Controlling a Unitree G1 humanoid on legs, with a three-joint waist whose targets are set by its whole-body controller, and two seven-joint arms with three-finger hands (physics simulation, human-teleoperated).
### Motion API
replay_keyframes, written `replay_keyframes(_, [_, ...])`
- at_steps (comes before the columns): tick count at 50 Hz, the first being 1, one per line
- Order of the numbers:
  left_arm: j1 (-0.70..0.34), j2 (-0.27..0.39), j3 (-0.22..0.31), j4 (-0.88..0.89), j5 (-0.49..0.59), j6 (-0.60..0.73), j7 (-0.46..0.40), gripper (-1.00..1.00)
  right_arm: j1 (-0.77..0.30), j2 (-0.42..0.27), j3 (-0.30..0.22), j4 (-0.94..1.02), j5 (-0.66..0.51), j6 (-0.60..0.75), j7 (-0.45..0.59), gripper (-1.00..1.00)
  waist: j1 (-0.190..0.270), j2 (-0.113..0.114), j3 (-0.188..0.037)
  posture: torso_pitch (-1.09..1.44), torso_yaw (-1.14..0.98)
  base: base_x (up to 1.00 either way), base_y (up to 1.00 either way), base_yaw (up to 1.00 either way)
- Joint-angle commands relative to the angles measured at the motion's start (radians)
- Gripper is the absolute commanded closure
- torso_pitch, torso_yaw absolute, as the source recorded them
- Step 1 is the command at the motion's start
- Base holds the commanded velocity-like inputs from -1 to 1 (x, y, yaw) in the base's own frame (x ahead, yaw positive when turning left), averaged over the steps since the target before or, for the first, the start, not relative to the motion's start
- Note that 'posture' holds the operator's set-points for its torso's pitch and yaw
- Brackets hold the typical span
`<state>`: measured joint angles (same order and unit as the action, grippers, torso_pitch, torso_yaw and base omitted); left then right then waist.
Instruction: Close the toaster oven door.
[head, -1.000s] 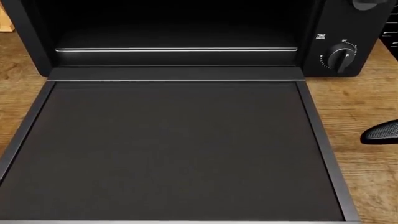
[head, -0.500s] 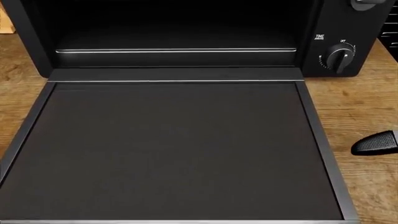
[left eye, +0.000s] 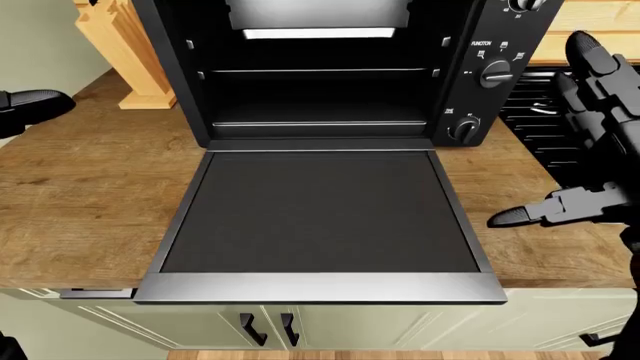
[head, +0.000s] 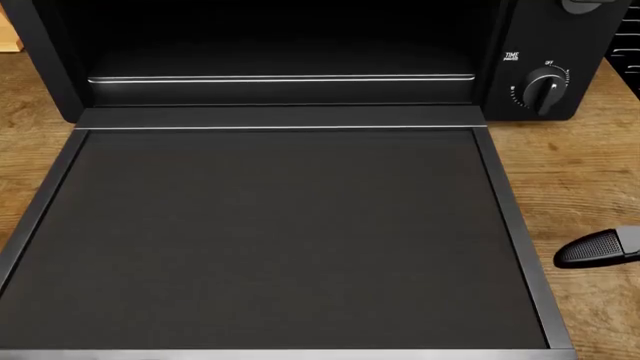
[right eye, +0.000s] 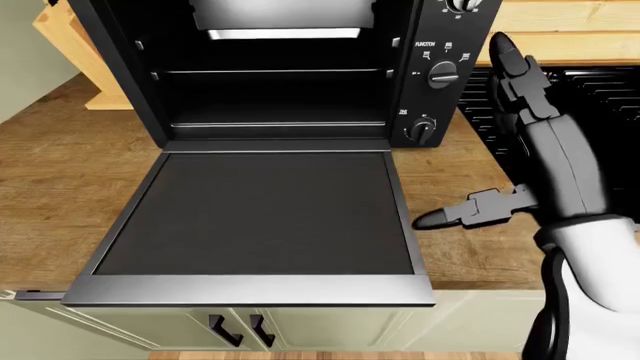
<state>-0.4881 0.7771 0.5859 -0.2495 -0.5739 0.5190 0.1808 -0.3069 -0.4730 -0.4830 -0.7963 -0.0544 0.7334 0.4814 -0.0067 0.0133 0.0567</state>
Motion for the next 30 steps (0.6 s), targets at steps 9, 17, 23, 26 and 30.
replay_keyframes(9, [-0.019, 0.022, 0.020, -0.028, 0.002, -0.025, -0.002, -1.00, -0.004, 0.004, -0.009, -0.019, -0.030, -0.051, 0.014, -1.00, -0.001, 0.004, -0.021, 0.00, 0.00, 0.00, 0.00, 0.00])
replay_keyframes(17, [-0.022, 0.024, 0.018, -0.023, 0.003, -0.027, -0.004, -1.00, 0.010, 0.017, -0.005, -0.007, -0.049, -0.079, 0.025, -1.00, -0.002, 0.005, -0.022, 0.00, 0.00, 0.00, 0.00, 0.00])
replay_keyframes(23, [-0.022, 0.025, 0.020, -0.025, 0.001, -0.024, -0.002, -1.00, 0.021, 0.024, -0.004, -0.004, -0.062, -0.102, 0.042, -1.00, -0.002, 0.005, -0.022, 0.00, 0.00, 0.00, 0.00, 0.00])
replay_keyframes(26, [-0.021, 0.027, 0.022, -0.029, -0.002, -0.022, -0.001, -1.00, 0.023, 0.026, -0.006, 0.000, -0.070, -0.112, 0.048, -1.00, -0.002, 0.006, -0.022, 0.00, 0.00, 0.00, 0.00, 0.00])
replay_keyframes(30, [-0.022, 0.028, 0.022, -0.030, -0.004, -0.020, 0.001, -1.00, 0.021, 0.023, -0.010, 0.004, -0.079, -0.121, 0.055, -1.00, -0.003, 0.006, -0.022, 0.00, 0.00, 0.00, 0.00, 0.00])
